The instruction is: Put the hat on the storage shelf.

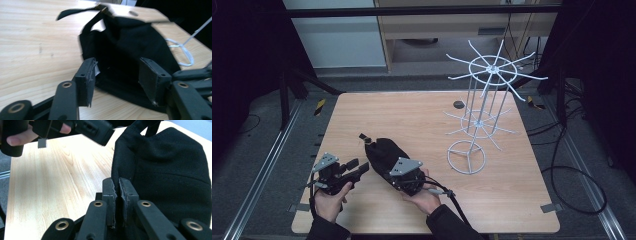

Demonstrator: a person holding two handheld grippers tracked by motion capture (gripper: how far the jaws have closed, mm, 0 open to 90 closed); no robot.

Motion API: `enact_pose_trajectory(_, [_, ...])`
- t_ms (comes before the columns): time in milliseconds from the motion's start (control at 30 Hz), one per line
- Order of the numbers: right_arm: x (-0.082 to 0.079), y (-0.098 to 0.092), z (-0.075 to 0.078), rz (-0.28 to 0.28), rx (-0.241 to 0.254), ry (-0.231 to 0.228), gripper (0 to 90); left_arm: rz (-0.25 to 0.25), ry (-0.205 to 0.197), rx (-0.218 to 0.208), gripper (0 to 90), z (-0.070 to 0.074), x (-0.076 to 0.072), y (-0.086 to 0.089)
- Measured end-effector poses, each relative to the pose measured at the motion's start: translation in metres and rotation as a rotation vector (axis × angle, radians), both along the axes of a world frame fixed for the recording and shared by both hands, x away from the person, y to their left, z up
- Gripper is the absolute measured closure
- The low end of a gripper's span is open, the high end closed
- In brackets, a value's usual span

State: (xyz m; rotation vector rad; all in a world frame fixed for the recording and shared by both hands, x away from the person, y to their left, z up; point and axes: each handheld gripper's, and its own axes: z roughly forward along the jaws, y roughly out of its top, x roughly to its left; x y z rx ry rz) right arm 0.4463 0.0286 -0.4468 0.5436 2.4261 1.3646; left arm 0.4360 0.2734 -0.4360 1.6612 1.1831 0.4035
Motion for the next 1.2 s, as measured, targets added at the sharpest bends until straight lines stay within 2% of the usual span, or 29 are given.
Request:
enact_pose_trajectory(67, [-0.001, 0.001, -0.001, 0.002, -0.004, 0.002, 83.5, -0.003, -0.007, -0.005, 43.3, 0.001, 0.000, -0.003])
enact_pose_trajectory(300, [-0.002, 0.003, -0.002, 0.017, -0.008, -0.003, 83.6, -0.029, 0.030, -0.048, 36.4, -0.006, 0.012, -0.011])
enact_pose_trajectory(400, [-0.003, 0.004, -0.002, 0.027, -0.012, -0.004, 83.5, -0.042, 0.049, -0.031, 37.4, -0.010, 0.017, -0.018])
enact_pose_trajectory(467, [-0.004, 0.005, -0.002, 0.027, -0.015, 0.001, 83.3, -0.034, 0.058, -0.030, 43.3, -0.011, 0.019, -0.020])
enact_pose_trajectory(500, [-0.004, 0.004, -0.003, 0.027, -0.019, 0.002, 82.1, -0.027, 0.059, -0.032, 52.8, -0.011, 0.019, -0.019])
enact_pose_trajectory(533, [-0.004, 0.004, -0.003, 0.027, -0.019, 0.002, 82.1, -0.023, 0.061, -0.043, 52.8, -0.010, 0.020, -0.017])
enact_pose_trajectory(600, [-0.003, 0.003, -0.003, 0.027, -0.006, 0.019, 80.0, -0.009, 0.068, -0.046, 64.4, -0.009, 0.020, -0.013])
enact_pose_trajectory(667, [-0.002, 0.001, -0.003, 0.031, 0.012, 0.035, 77.0, -0.016, 0.076, -0.051, 68.4, -0.009, 0.021, -0.011])
enact_pose_trajectory(833, [-0.002, -0.008, 0.008, 0.033, 0.047, 0.048, 66.2, -0.005, 0.050, -0.040, 74.0, -0.005, 0.019, -0.009])
enact_pose_trajectory(867, [-0.001, -0.016, 0.016, 0.017, 0.079, 0.047, 63.4, -0.002, 0.045, -0.042, 76.3, -0.004, 0.018, -0.009])
enact_pose_trajectory(933, [0.000, -0.021, 0.020, 0.008, 0.095, 0.044, 62.0, 0.000, 0.033, -0.045, 77.3, -0.001, 0.017, -0.007])
enact_pose_trajectory(1033, [0.003, -0.034, 0.030, -0.050, 0.123, 0.023, 57.5, -0.002, 0.019, -0.043, 79.9, 0.002, 0.015, -0.007])
enact_pose_trajectory(1200, [0.013, -0.050, 0.027, -0.157, 0.119, 0.038, 50.8, -0.014, -0.009, -0.016, 81.3, 0.007, 0.012, -0.009])
